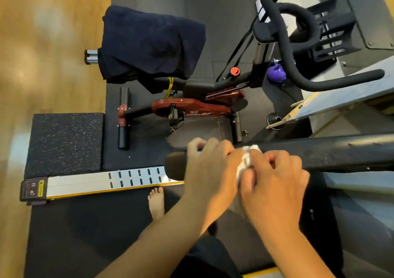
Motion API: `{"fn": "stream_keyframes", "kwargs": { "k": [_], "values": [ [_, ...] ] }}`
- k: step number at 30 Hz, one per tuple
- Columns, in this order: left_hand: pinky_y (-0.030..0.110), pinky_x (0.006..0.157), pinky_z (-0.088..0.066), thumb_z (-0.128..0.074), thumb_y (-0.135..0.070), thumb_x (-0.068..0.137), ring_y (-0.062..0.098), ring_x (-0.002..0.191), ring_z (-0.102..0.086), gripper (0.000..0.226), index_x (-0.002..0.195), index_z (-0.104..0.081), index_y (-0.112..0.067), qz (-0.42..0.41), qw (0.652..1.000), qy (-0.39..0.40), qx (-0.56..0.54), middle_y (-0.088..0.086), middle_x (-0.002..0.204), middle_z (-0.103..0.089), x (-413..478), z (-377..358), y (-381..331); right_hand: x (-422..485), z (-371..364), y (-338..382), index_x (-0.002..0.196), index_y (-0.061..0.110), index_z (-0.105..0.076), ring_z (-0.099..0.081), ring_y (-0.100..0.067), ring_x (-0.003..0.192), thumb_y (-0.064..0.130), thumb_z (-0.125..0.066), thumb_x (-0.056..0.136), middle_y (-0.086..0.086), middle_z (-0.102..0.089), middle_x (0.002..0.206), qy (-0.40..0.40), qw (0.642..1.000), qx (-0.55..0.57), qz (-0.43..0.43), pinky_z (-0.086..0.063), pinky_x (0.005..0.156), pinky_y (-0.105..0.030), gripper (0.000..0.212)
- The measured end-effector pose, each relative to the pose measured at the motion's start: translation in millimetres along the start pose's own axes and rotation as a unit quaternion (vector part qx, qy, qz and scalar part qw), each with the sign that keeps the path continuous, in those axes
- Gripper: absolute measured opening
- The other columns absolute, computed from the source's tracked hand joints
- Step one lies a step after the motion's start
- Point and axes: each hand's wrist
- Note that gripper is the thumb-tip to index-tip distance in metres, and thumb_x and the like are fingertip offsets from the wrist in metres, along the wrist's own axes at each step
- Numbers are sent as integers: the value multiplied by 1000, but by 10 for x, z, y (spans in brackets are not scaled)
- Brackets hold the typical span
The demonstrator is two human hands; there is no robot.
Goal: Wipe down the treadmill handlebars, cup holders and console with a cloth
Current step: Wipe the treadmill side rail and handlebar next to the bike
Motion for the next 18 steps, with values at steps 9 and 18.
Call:
{"fn": "stream_keyframes", "kwargs": {
  "k": [9, 18],
  "values": [
    [44, 99, -34, -49, -21, 89, 18, 73, -61, 26, 79, -73, -25, 104, 993, -51, -29, -7, 72, -66, 50, 57, 322, 92, -175, 254, 101, 20, -71, -43, -26, 85, 30, -48, 80, -2, -52, 87, 23, 998, 32, 46, -31, 70, -38, 32],
    [38, 90, -55, -60, -5, 89, 20, 111, -67, 25, 111, -73, -4, 7, 990, -139, -41, 8, 115, -71, -713, -2, 473, -474, -124, 357, 119, 14, -67, -44, -25, 87, 29, -57, 82, -7, -58, 98, 16, 992, 56, 116, -29, 70, -36, 41]
  ]
}}
Point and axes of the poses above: each hand's wrist, its own x-axis towards the middle knuckle, its own z-axis out of the back of the hand, y = z × x
